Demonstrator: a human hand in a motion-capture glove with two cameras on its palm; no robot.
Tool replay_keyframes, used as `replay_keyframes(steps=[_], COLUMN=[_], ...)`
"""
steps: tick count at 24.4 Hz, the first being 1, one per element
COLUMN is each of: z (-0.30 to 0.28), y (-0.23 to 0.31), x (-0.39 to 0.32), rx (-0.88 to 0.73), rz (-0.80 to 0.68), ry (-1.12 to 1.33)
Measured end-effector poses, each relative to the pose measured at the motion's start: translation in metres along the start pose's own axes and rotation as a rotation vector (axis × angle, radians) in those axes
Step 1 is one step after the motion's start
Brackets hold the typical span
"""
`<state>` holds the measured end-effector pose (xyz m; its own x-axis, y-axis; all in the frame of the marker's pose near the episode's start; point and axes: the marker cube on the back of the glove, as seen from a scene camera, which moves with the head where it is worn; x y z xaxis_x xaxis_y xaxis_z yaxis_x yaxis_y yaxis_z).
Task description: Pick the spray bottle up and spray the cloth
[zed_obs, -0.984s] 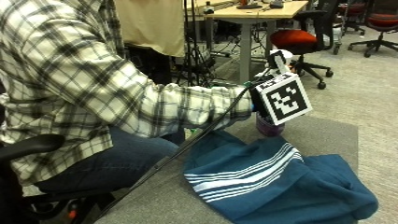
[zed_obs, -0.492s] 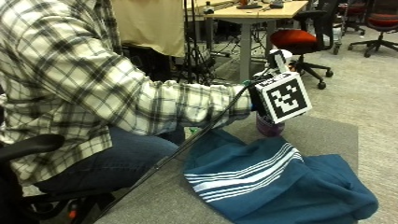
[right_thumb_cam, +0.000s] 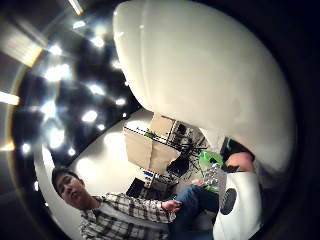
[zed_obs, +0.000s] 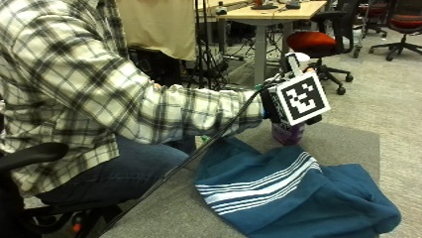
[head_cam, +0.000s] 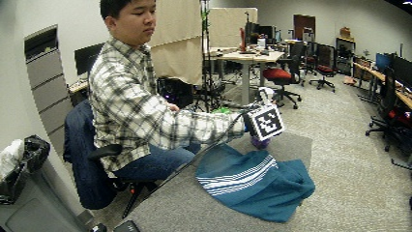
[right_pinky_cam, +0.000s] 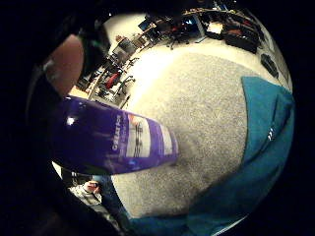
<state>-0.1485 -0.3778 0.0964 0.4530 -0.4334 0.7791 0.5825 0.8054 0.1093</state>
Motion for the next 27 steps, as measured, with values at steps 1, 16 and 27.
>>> replay_keyframes(steps=[1, 16, 27], z=[-0.001, -0.094, -0.159], y=[0.002, 0.110, 0.374], x=[0.000, -0.029, -0.105], rx=[-0.016, -0.091, -0.075], rz=[0.004, 0.192, 0.488], ry=[0.018, 0.705, 1.071])
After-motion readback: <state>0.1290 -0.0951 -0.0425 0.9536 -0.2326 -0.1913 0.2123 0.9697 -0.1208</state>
